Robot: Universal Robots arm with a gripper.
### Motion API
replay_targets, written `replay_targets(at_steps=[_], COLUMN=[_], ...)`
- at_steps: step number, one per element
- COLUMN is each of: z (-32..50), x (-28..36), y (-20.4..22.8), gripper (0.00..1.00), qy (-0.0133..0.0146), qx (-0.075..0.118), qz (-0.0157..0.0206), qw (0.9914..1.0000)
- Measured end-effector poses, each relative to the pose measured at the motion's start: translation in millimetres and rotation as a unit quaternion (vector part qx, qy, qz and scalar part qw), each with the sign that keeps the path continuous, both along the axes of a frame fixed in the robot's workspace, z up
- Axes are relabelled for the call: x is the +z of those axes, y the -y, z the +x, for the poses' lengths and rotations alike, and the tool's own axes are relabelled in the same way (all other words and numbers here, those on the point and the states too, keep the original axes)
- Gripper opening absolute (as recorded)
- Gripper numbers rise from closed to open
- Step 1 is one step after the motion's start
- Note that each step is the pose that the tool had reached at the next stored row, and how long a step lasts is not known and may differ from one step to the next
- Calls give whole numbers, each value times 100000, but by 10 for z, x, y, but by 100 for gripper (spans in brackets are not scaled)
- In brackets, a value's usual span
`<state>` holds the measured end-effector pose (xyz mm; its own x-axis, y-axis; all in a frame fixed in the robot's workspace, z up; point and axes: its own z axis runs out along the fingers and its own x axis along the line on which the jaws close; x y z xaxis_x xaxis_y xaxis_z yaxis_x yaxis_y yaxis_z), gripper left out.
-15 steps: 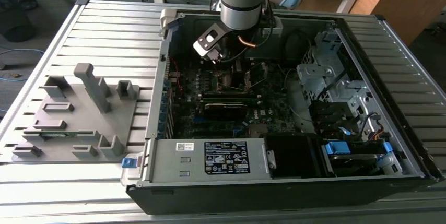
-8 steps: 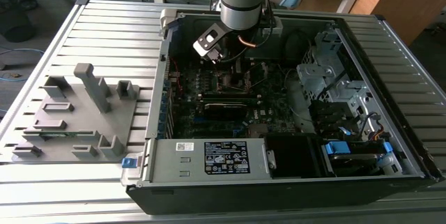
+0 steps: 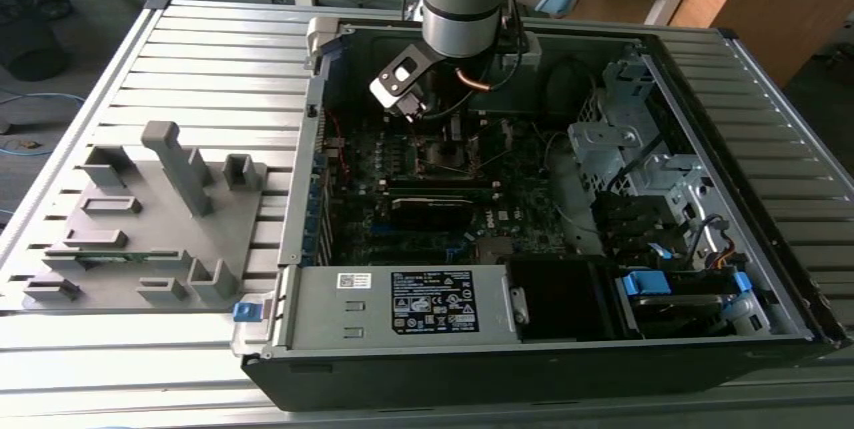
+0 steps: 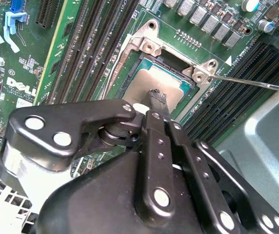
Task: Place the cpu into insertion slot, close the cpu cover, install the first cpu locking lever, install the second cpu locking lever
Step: 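Place the cpu into insertion slot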
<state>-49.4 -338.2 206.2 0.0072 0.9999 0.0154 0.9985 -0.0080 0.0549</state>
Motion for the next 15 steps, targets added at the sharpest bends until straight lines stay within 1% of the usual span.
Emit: replay_targets(at_steps=[6, 8, 15], z=[0, 0, 0], x=[0, 2, -1], y=[0, 0, 0], gripper=[11, 11, 11], qy=[-1, 0, -2], qx=[1, 1, 0], qz=[-11, -311, -319], qw=[100000, 100000, 99999])
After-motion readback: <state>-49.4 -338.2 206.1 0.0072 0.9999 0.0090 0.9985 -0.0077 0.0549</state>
